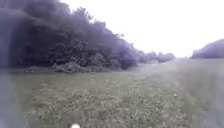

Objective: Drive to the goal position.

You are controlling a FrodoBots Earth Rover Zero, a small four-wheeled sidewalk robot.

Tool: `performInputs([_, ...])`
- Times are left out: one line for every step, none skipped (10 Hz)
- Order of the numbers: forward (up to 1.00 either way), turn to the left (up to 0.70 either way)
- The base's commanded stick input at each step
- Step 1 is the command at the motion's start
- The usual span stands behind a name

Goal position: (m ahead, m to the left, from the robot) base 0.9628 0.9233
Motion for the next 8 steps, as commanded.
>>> performInputs([0.7,0.0])
performInputs([0.7,0.0])
performInputs([0.7,0.0])
performInputs([0.7,0.0])
performInputs([0.7,0.0])
performInputs([0.7,0.0])
performInputs([0.7,0.0])
performInputs([0.7,-0.01])
